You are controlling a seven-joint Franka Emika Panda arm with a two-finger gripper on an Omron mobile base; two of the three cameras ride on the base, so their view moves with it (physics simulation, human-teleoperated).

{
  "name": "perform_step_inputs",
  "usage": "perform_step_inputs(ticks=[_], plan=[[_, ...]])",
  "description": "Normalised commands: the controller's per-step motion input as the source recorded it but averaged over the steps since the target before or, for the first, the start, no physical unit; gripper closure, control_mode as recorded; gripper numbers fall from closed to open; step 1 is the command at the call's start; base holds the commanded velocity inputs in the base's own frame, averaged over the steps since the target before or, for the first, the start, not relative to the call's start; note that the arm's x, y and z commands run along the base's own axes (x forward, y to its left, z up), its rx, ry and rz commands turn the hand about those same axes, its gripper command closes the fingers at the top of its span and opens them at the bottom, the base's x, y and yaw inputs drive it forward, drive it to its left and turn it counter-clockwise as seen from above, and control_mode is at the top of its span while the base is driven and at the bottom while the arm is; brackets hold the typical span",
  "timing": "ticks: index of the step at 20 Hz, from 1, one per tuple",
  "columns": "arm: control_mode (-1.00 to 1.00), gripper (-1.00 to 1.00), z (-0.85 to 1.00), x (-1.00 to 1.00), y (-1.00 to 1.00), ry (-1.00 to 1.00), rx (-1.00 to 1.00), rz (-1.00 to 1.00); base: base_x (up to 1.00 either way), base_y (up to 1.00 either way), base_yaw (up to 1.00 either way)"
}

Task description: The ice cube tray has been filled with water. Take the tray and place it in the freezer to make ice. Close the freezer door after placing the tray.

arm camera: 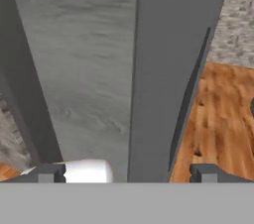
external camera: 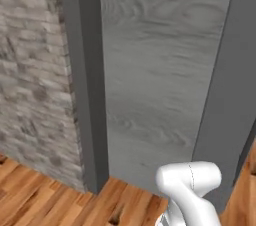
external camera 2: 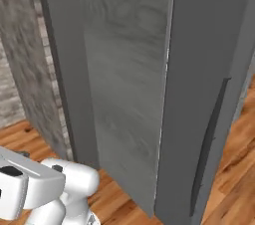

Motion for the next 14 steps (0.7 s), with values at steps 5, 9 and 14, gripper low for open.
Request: perform_step_inputs(ticks=[5,9,14], plan=[[1.00,-1.00,0.00,0.00,0.00,0.00,0.00,0.00,0.47,0.30,-0.46],[1.00,-1.00,0.00,0.00,0.00,0.00,0.00,0.00,0.50,0.25,-0.46],[1.00,-1.00,0.00,0.00,0.00,0.00,0.00,0.00,0.53,0.37,-0.45]])
